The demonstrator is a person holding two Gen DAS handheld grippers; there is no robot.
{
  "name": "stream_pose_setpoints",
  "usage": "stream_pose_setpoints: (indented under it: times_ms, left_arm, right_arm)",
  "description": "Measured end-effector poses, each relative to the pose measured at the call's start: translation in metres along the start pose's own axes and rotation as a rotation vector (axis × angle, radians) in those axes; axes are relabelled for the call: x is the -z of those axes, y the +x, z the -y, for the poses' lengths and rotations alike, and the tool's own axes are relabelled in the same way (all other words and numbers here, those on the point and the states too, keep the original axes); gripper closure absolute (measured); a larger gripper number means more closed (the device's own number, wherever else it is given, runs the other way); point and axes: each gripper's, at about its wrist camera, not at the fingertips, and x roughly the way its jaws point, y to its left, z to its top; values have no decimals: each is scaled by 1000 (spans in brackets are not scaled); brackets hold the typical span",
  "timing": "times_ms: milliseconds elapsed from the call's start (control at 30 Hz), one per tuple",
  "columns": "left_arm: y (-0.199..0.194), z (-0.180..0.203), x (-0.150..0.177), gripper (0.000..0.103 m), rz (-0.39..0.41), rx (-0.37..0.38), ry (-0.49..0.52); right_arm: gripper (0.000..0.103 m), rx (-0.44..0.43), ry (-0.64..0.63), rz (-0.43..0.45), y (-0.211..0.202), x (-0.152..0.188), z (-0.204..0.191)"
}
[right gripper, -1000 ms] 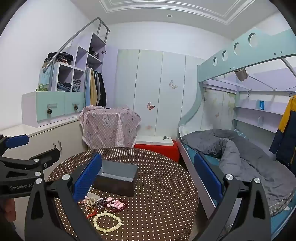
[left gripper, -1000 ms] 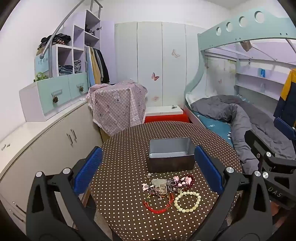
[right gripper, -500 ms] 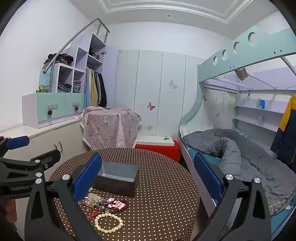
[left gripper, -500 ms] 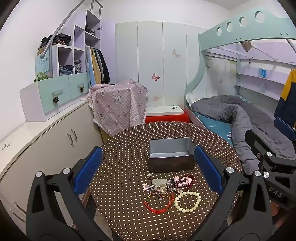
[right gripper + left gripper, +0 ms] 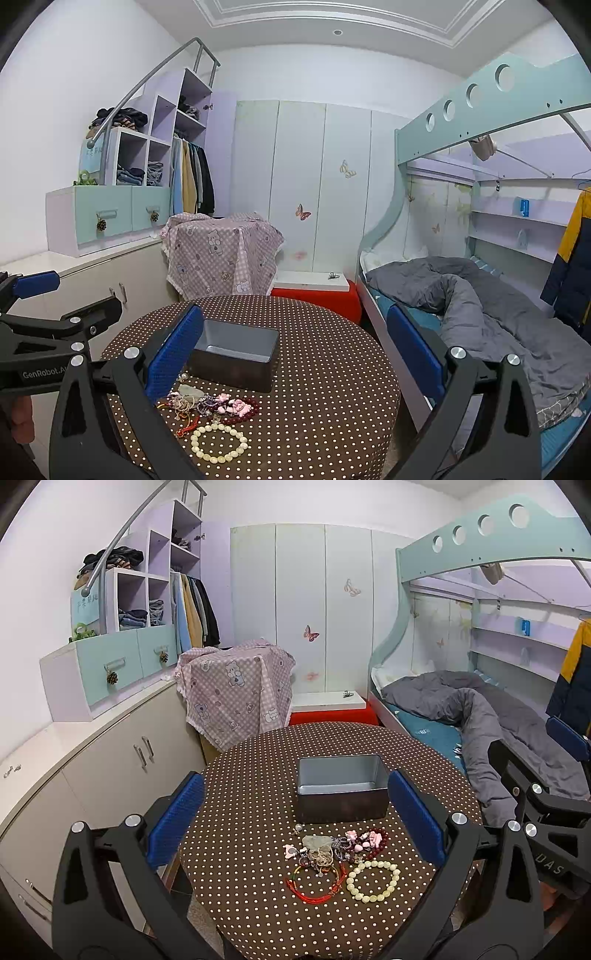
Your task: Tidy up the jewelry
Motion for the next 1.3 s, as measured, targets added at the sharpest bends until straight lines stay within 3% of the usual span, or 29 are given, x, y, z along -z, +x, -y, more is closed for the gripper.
stream_pose_setpoints:
  times_ms: [1300]
  left_arm:
    - [-10,-1,-3,6,10,-10,4]
  right_arm:
    - [8,-14,12,-16,3,5,6]
